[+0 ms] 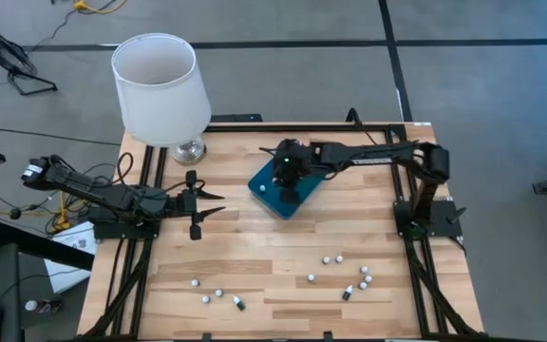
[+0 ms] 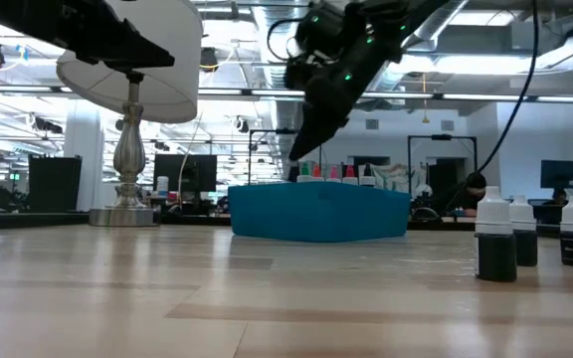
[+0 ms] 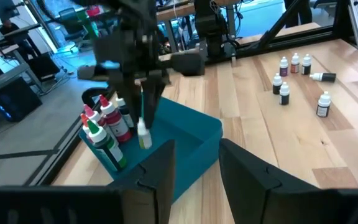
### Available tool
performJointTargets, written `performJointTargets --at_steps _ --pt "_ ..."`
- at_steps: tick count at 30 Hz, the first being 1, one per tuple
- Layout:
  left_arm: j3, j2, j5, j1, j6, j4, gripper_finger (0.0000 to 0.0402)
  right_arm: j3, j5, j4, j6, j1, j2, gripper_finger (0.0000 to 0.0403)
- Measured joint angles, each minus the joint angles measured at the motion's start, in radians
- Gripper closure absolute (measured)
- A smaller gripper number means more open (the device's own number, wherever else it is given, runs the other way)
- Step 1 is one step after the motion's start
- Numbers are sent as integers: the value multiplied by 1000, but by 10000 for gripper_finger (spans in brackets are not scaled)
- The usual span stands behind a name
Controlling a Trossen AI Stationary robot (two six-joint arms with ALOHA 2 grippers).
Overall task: Pick & Place food coloring
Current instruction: Put the small green food coloring bottle into the blue container
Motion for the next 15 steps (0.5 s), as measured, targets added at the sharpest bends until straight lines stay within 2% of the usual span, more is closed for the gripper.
performJointTargets --at_steps 7,15 --pt "0 0 0 0 5 0 285 64 -2 15 21 -6 106 355" --pt "0 0 0 1 6 0 285 80 8 20 32 -12 134 355"
